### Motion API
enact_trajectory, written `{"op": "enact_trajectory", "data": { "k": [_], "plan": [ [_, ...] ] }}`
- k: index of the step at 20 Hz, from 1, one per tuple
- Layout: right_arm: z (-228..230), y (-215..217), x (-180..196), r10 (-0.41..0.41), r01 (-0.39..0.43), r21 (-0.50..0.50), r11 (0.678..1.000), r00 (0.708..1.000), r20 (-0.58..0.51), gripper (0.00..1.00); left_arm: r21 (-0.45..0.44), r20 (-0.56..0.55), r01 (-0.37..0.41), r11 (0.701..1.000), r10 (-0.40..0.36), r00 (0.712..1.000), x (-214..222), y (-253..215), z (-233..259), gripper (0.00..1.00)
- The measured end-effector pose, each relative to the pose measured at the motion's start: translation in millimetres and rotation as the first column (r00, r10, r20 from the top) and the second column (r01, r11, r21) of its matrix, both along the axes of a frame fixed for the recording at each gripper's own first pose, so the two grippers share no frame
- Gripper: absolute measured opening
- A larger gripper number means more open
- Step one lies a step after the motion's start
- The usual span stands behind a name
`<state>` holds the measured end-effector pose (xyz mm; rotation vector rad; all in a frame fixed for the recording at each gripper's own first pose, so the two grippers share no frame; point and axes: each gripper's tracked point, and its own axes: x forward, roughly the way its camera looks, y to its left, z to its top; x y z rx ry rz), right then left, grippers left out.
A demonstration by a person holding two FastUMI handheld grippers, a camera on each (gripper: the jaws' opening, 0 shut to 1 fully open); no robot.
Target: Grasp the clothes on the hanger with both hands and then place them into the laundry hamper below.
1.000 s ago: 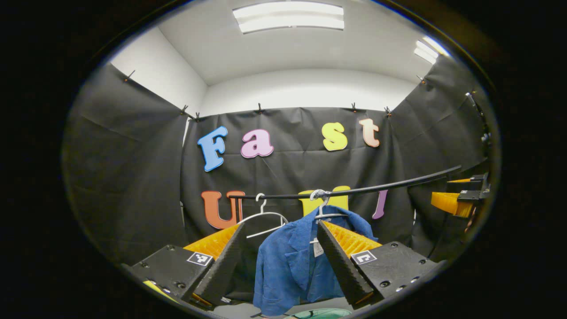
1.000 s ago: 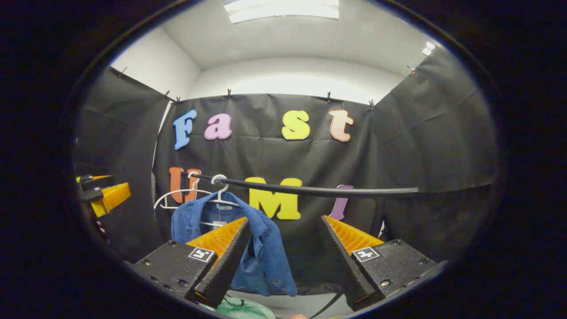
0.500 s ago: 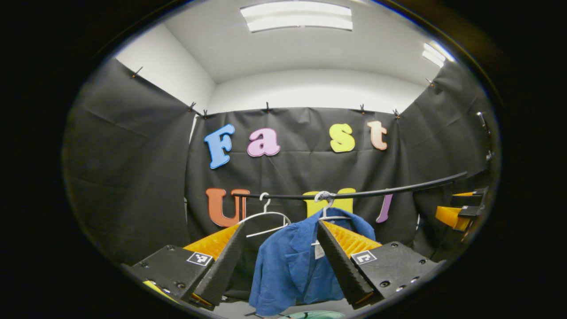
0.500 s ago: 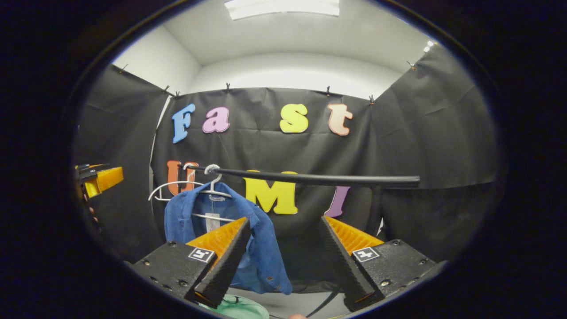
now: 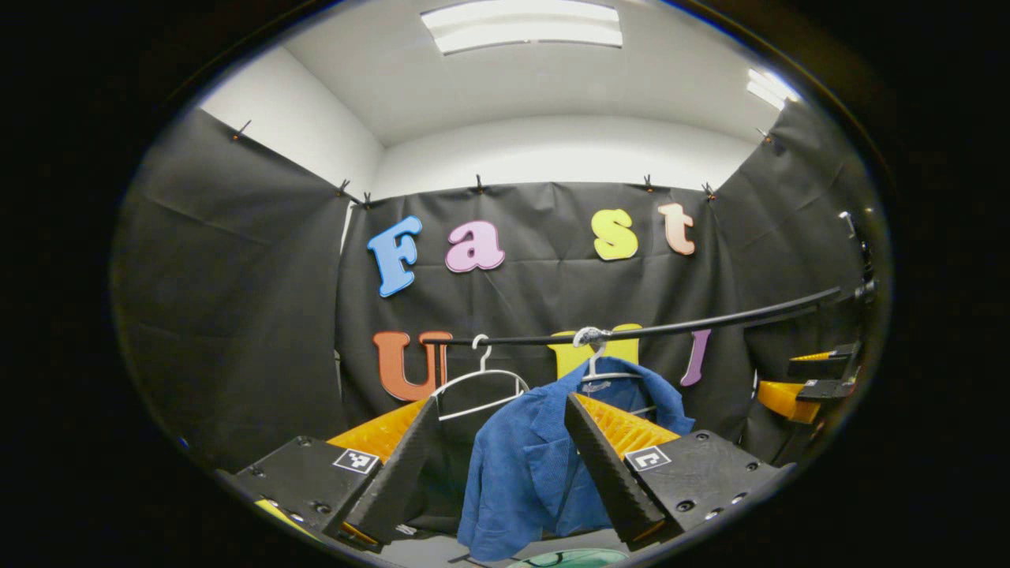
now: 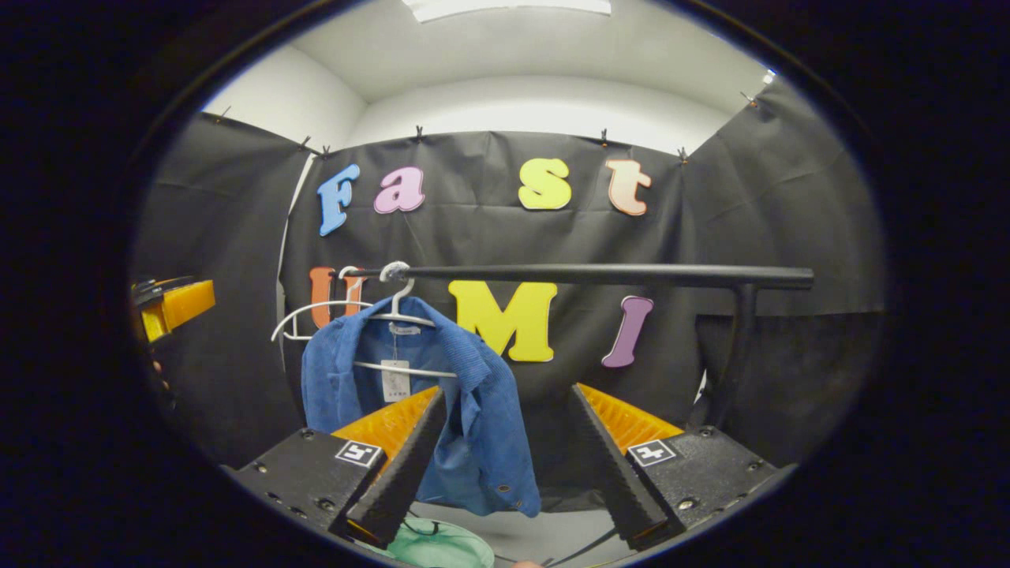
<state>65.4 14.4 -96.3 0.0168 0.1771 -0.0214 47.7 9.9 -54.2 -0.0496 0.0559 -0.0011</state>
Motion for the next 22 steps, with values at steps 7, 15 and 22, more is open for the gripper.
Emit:
{"op": "enact_trajectory", "data": {
  "k": [7,15,22],
  "plan": [
    [-47,34,27,-0.024,0.022,-0.014,1.0,0.993,-0.118,0.98,-0.021,-0.054,0.083,0.996,-0.084,0.995,10,-1,-37,0.98],
    [-86,56,55,-0.074,0.067,-0.042,0.997,0.975,-0.211,0.98,-0.04,-0.117,0.148,0.988,-0.151,0.982,25,9,-88,0.98],
    [-125,40,102,-0.065,0.046,-0.076,0.996,0.964,-0.258,0.92,-0.026,-0.158,0.119,0.993,-0.121,0.98,41,-14,-136,1.0]
  ]
}}
